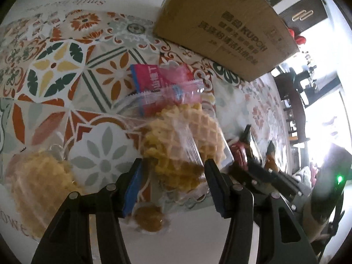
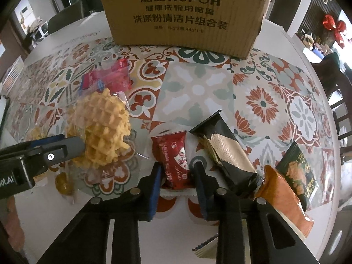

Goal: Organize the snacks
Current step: 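Grasp the waffle pack with the left gripper while the right grips the red candy wrapper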

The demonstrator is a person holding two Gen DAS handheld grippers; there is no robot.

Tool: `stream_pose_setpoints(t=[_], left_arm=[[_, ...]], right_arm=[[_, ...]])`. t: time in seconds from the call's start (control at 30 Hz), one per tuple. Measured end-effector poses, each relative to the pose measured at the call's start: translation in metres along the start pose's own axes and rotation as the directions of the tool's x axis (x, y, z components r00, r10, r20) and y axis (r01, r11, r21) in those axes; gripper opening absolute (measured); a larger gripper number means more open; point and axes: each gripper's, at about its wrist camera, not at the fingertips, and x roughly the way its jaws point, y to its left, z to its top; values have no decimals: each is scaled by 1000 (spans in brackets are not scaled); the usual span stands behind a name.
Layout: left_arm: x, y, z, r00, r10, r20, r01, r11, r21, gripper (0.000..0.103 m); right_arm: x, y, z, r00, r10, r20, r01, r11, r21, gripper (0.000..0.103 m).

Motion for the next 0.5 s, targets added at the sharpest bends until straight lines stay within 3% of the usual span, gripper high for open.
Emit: stream_pose_setpoints(t=[0.07,0.27,0.5], left_arm=[[2,-2,3,1000,3,6,-3,1000,-4,52],[-12,-6,0,997,3,74,-5,1000,21,20],[-22,-13,-8,995,0,100,-6,998,65,9]], right_arm=[[0,-1,1,1000,9,-1,-9,1000,7,28],[-1,-1,1,1000,-3,-2,3,1000,4,27],[-3,-5,-4,1000,-9,-6,9,1000,26,27]])
